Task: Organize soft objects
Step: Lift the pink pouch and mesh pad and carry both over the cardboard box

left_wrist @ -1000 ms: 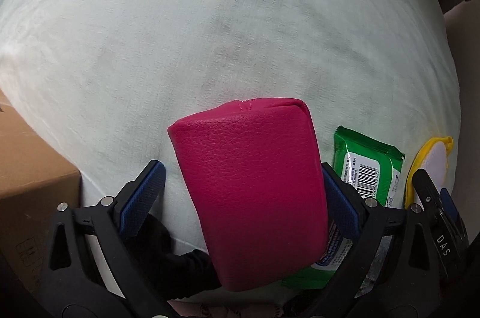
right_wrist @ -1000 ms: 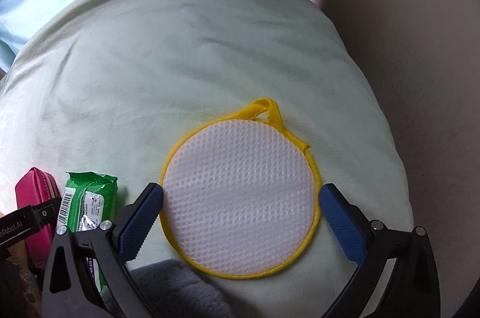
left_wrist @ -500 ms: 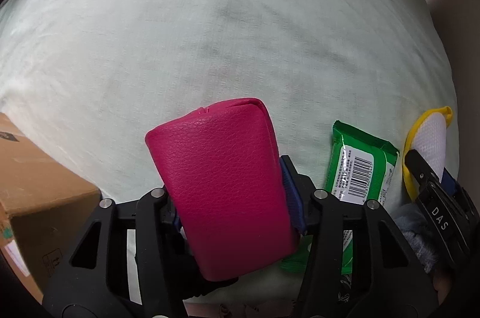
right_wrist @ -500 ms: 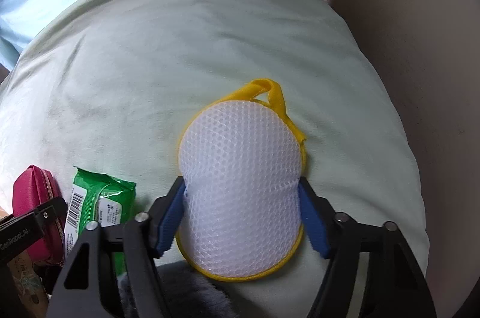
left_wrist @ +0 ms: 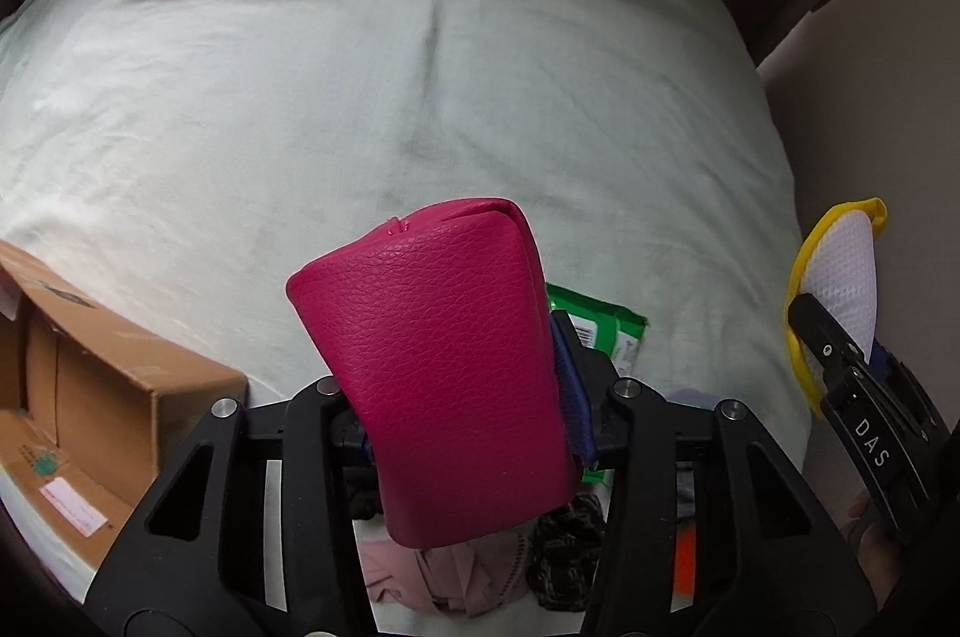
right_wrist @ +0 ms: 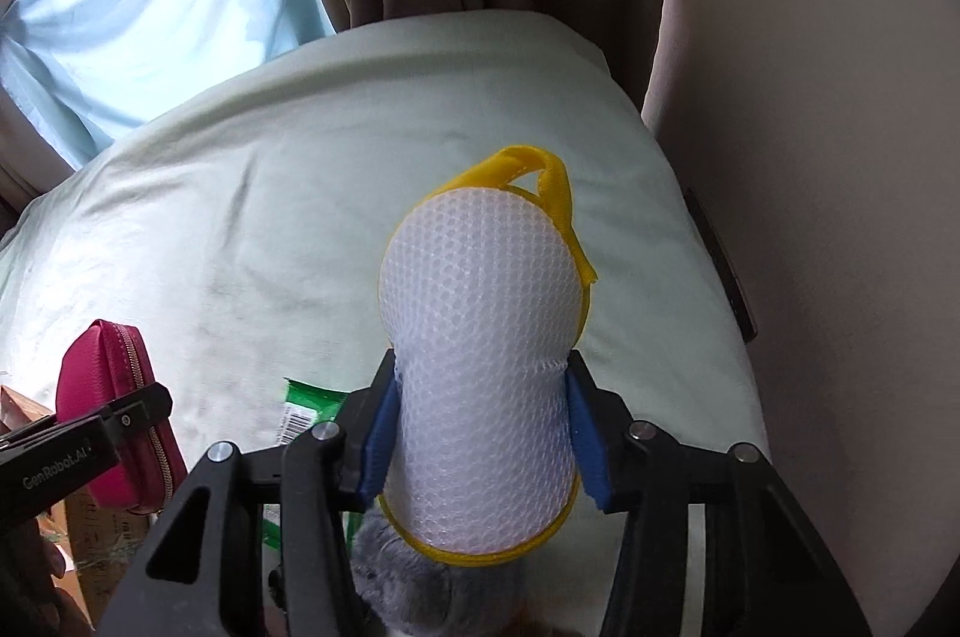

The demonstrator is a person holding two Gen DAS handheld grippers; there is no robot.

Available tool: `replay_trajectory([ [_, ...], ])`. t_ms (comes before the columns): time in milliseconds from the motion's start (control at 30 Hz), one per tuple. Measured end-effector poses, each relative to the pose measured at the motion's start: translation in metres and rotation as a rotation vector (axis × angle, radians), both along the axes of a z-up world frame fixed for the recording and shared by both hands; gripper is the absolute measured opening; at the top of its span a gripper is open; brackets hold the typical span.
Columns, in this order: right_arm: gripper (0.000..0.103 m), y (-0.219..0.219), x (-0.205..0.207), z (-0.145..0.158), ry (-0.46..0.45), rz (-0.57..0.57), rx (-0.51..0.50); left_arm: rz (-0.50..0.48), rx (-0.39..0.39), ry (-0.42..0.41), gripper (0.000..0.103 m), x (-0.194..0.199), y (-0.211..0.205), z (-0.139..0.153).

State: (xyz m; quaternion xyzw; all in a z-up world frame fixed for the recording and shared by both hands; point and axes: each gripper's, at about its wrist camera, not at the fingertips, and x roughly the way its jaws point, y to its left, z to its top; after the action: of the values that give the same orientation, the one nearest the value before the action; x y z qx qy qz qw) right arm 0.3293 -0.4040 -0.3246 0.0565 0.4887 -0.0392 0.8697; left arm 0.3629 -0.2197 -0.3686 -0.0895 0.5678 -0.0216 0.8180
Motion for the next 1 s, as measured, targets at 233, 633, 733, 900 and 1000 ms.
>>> replay_trajectory([
  [233,0.046,0.024,-0.028,0.084,-0.072,0.054,-0.010,0.004,-0.079,-0.092,0.041,-0.036,0.025,0.083],
  [633,0.046,0.118,-0.075,0.170,-0.127,0.155,0.021,0.041,-0.092,-0.178,0.041,-0.083,0.142,0.184],
  [733,0.046,0.156,-0.091,0.178,-0.122,0.171,0.040,0.047,-0.076,-0.172,0.041,-0.098,0.179,0.191],
  [900,0.046,0.215,-0.097,0.177,-0.089,0.183,0.075,0.020,-0.032,-0.135,0.041,-0.113,0.243,0.184],
  [1000,0.046,0.254,-0.098,0.168,-0.055,0.180,0.090,-0.002,0.002,-0.110,0.041,-0.119,0.280,0.172],
])
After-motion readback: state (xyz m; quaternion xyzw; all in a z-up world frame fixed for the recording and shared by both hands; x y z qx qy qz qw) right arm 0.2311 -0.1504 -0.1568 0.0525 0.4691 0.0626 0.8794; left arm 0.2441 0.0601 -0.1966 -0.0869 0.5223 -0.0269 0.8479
